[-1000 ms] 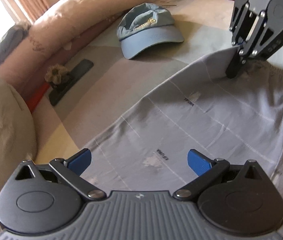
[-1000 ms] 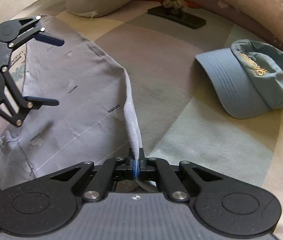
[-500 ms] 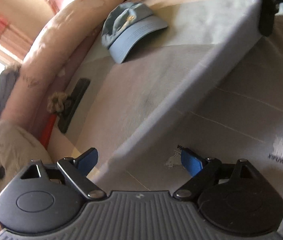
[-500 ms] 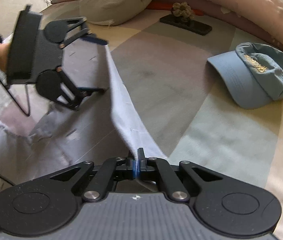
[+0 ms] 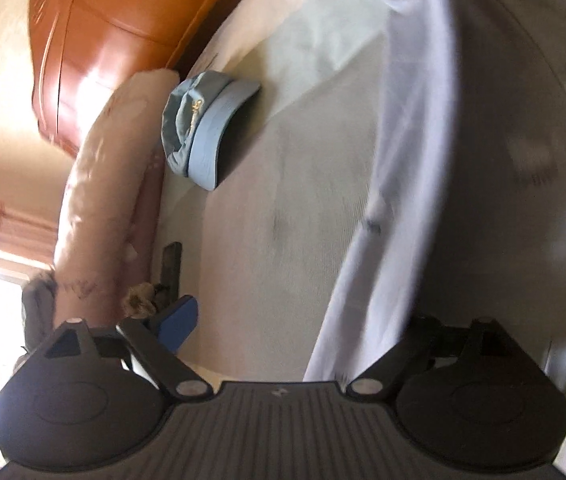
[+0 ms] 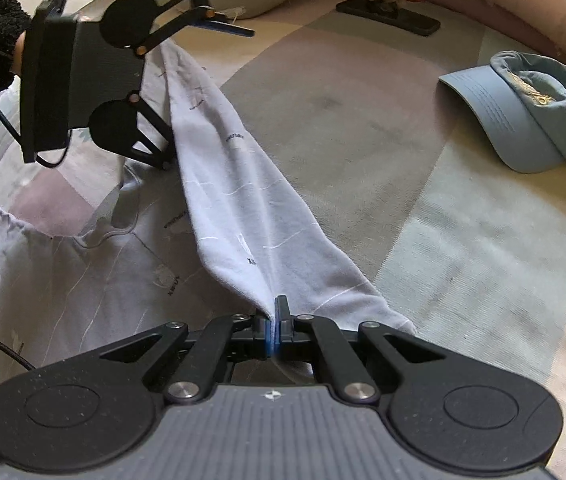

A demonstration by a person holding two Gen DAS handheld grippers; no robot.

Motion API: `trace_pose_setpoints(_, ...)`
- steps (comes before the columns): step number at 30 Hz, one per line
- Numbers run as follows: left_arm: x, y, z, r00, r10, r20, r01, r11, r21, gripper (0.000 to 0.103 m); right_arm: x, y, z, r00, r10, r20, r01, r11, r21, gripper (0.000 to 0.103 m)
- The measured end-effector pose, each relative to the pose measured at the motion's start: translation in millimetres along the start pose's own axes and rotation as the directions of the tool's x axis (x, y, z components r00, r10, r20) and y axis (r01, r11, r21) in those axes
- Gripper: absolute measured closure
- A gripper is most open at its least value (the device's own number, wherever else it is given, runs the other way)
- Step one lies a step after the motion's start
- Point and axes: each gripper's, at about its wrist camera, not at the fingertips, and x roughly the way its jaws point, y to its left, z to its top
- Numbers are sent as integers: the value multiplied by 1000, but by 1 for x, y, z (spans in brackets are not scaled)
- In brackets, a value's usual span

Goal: Fold clothes

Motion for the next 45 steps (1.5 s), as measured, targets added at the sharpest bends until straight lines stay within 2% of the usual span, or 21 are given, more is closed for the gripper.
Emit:
trace_pose_setpoints(2, -2, -6, -6, 1000, -1, 5, 0, 999, 48, 43, 2, -1, 0, 1000, -1, -3, 1, 1000, 5, 101)
trace_pose_setpoints(3, -3, -11, -8, 1000, -6, 11, 6, 998, 70, 49, 3, -1, 0, 1000, -1, -4, 1, 1000, 7, 101)
trace_pose_setpoints(5, -4, -20, -10, 1000, -15, 22, 13, 993, 116, 69, 4, -1, 0, 1000, -4, -9, 4, 1000, 7, 101)
trace_pose_setpoints(6, -4, -24, -10, 999, -18, 27, 14, 991, 134, 74, 5, 0, 0, 1000, -6, -11, 6, 1000, 6, 101)
trace_pose_setpoints(8, -5, -30, -11, 999, -23, 32, 18, 989, 145, 90, 7, 0, 0, 1000, -9, -17, 9, 1000, 5, 101)
trace_pose_setpoints(10, -5, -34, -12, 999, -25, 35, 20, 990, 137, 96, 9, 1, 0, 1000, -11, -24, 11, 1000, 5, 100)
trace_pose_setpoints(15, -5, -23, -10, 998, -65, 26, 64, 997, 42, 98, 11, 3, 1, 999, -28, -27, 28, 1000, 10, 100)
trace_pose_setpoints(20, -9, -15, -14, 993, -109, 32, 109, 994, 2, 100, 14, 4, 2, 998, -56, -24, 57, 998, 34, 100)
trace_pose_setpoints(28, -21, 9, -21, 974, -219, 56, 226, 956, -186, 101, 14, 13, 3, 992, -120, -24, 122, 988, 94, 100)
trace_pose_setpoints(32, -36, 12, -25, 976, -212, 48, 217, 942, -255, 101, 5, 29, -1, 987, -163, 6, 163, 986, 32, 100)
trace_pose_setpoints(39, -67, 9, -12, 985, -172, -20, 157, 939, -307, 101, 8, 42, -12, 983, -173, 57, 179, 977, -120, 101)
trace_pose_setpoints(45, -78, 10, 3, 983, -151, -109, 103, 928, -358, 101, -9, 43, -21, 990, -106, 93, 125, 962, -244, 101)
